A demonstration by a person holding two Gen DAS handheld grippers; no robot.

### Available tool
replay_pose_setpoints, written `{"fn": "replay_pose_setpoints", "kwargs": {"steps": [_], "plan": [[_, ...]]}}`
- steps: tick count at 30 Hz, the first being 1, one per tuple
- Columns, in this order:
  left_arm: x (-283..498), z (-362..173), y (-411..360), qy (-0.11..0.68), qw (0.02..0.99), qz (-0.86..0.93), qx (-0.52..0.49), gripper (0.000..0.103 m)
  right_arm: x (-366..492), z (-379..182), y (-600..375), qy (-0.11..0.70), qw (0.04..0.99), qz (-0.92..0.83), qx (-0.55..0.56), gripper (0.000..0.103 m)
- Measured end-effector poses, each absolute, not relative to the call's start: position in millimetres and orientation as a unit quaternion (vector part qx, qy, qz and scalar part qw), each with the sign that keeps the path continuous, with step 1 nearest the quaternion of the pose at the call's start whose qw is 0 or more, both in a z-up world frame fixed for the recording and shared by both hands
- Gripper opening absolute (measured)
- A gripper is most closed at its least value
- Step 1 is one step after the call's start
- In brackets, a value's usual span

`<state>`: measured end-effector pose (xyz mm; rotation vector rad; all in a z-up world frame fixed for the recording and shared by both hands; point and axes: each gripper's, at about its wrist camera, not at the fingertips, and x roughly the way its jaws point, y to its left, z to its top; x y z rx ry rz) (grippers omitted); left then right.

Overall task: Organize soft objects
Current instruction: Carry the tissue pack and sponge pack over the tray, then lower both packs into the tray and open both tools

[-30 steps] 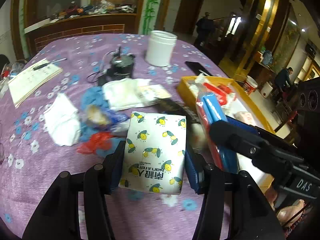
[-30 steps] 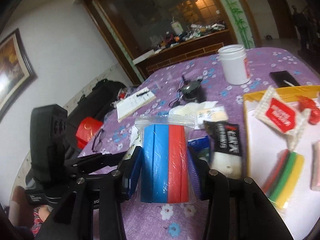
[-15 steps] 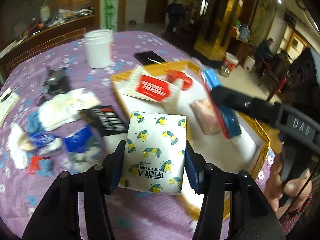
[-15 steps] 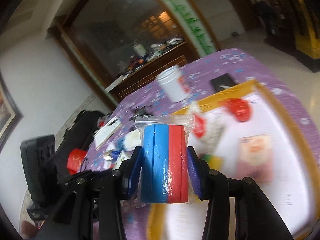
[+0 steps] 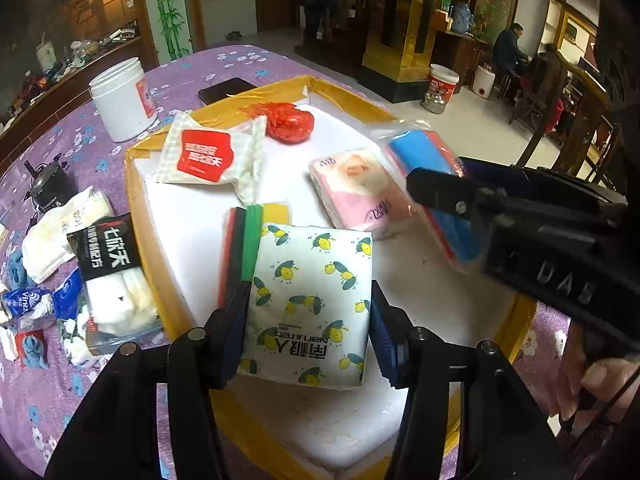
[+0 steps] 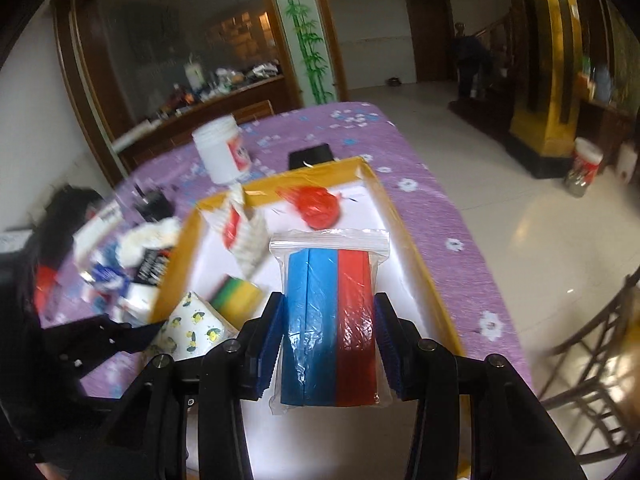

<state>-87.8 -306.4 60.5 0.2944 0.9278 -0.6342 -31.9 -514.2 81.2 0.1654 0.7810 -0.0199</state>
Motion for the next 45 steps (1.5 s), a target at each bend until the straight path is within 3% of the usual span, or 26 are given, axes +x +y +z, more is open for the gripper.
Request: {"fn": "replay_pose_setpoints", "kwargs": {"steps": [23,45], "plan": [[-107,49,-316,0.399,0.852,-0.285,0.185,0.053,-40,56,-505,0.422,0.905,-0.015,0.051,0.049],[-119,61,-312,0.371,0.863,-0.285,0.189,0.054,-52,72,-499,0.402,0.915,-0.02,0.036,0.069]]}}
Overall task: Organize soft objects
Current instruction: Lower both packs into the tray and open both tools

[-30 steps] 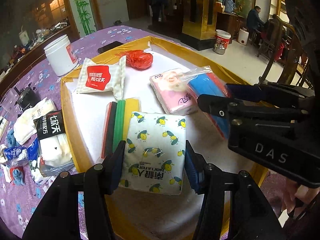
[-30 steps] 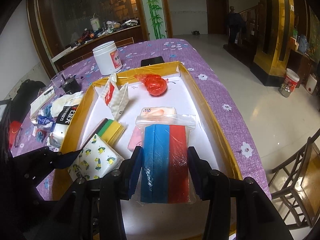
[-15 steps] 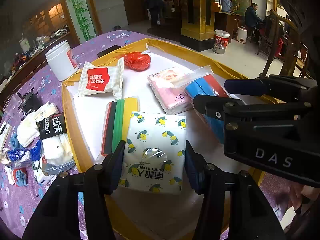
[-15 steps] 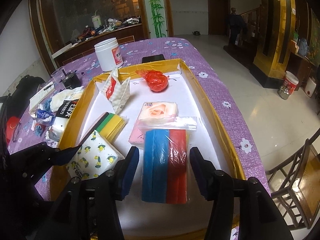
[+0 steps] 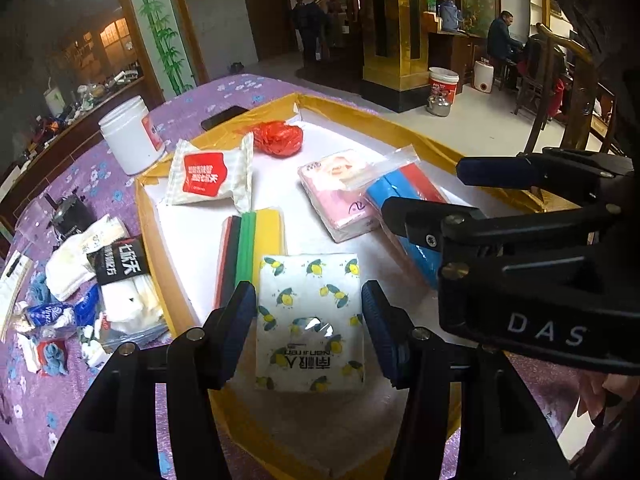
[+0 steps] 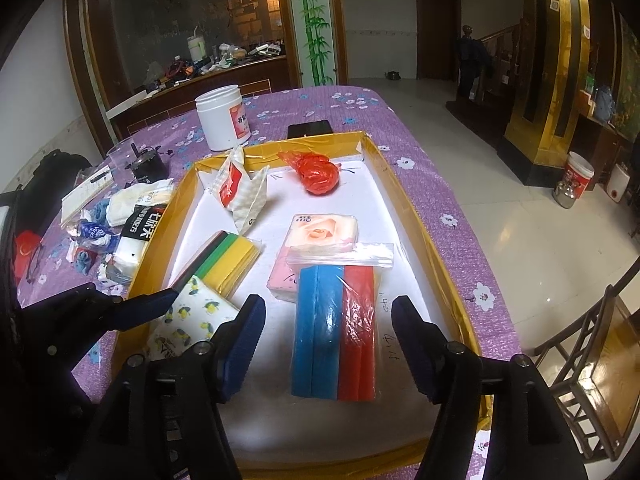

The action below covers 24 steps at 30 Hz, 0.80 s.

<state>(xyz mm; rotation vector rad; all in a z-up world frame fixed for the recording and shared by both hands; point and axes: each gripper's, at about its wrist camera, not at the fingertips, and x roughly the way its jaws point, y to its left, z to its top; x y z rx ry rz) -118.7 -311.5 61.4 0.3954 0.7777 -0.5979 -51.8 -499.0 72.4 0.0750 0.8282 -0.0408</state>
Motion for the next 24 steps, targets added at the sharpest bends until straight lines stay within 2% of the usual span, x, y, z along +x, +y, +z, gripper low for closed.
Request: {"fn": "replay_pose_setpoints", "kwargs": {"steps": [4,24], "plan": [[-121,65,-309,0.363,0.867,-0.284,0.189,0.059,-53,76,-499,0.399,0.916,-0.022,0.036,0.071],[-122,79,-290,0.346,0.881,-0.274,0.172,0.06,-62,93,-490,0.381,0.924,-0.025,0.029,0.074]]}}
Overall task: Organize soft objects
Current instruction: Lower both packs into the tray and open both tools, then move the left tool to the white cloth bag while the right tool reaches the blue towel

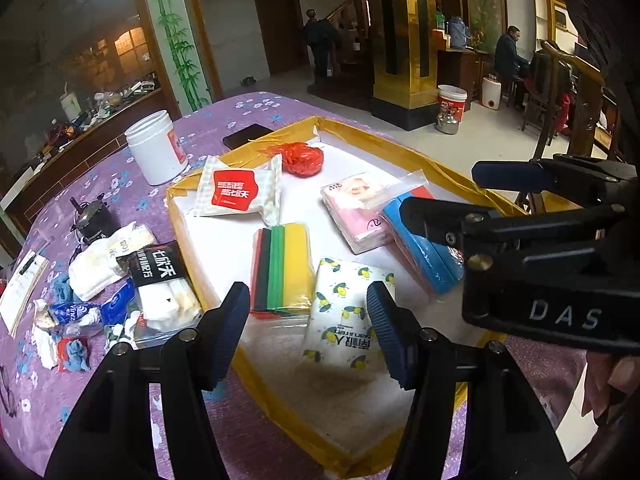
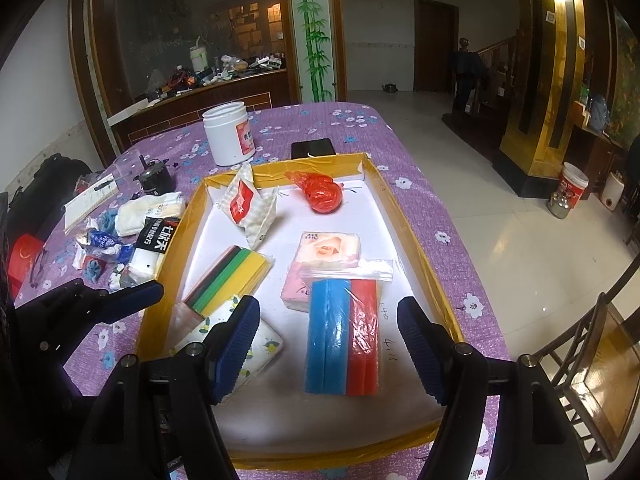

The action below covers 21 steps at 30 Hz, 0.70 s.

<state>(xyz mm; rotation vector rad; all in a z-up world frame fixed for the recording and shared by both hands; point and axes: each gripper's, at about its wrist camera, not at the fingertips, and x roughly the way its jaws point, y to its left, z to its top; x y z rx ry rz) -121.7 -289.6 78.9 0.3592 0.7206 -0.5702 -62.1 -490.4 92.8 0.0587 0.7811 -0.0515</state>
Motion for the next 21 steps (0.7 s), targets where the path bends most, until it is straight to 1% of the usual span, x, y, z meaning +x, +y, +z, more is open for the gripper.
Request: {"fn": "replay_pose_setpoints", "kwargs": {"steps": [10,12,14,21], "plan": [[-118,91,-264,0.342,0.889,-0.271,0.142,0.06,-66,107,-487,0.359,0.932,-0.008,0.056,0.074],[-116,94,-255,0.34,0.891,-0.267,0.135,0.061,-66,110,-482,0.352,0.934,0.006,0.063,0.074],[-113,96,-246,0.34,0.894,-0.263,0.125,0.065,-66,113,-475,0.347,0.935,0.022,0.066,0.074],[-99,97,-198,0.348,0.904,-0.23,0.09,0.065,-61,115,-442,0.352,0.932,0.061,0.056,0.074]]}}
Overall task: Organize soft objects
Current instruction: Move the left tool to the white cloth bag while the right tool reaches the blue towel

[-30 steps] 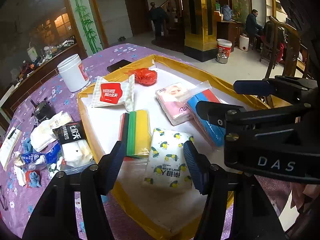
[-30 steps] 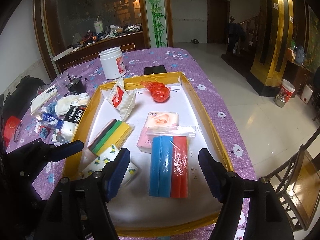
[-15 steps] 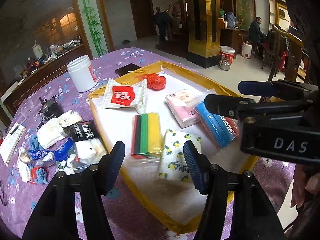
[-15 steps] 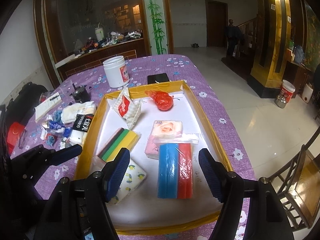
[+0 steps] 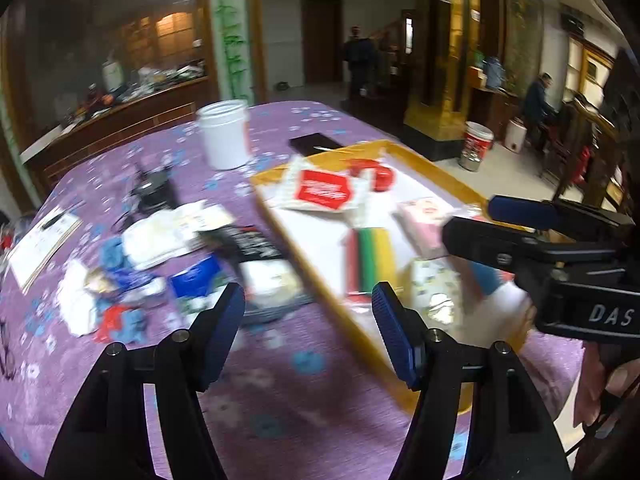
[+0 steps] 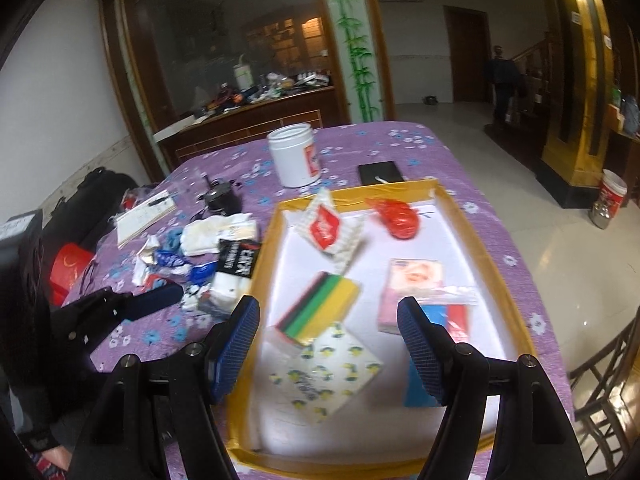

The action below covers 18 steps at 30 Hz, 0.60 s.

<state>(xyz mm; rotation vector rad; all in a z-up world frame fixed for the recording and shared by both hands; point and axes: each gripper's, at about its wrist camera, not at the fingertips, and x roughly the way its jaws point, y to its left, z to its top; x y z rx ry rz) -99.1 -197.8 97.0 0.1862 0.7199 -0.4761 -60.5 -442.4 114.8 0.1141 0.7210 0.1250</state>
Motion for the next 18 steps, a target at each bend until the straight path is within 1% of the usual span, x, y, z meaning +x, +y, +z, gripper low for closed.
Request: {"fn": "replay_pose_setpoints", "kwargs": {"steps": [6,12,18], "plan": [[-83,93,-138,0.363,0.912,-0.184,0.046,0.065,-55,113,-415,0.359,0.928,0.086,0.043,0.074],[-54,75,-49,0.392,0.914,-0.1,-0.025,0.065,-54,112,-388,0.36,0.926,0.114,0.025,0.074],[-9,49,6,0.435,0.898,-0.038,-0.044,0.065,-55,109,-368,0.362,0.922,0.14,0.014,0.074]]}}
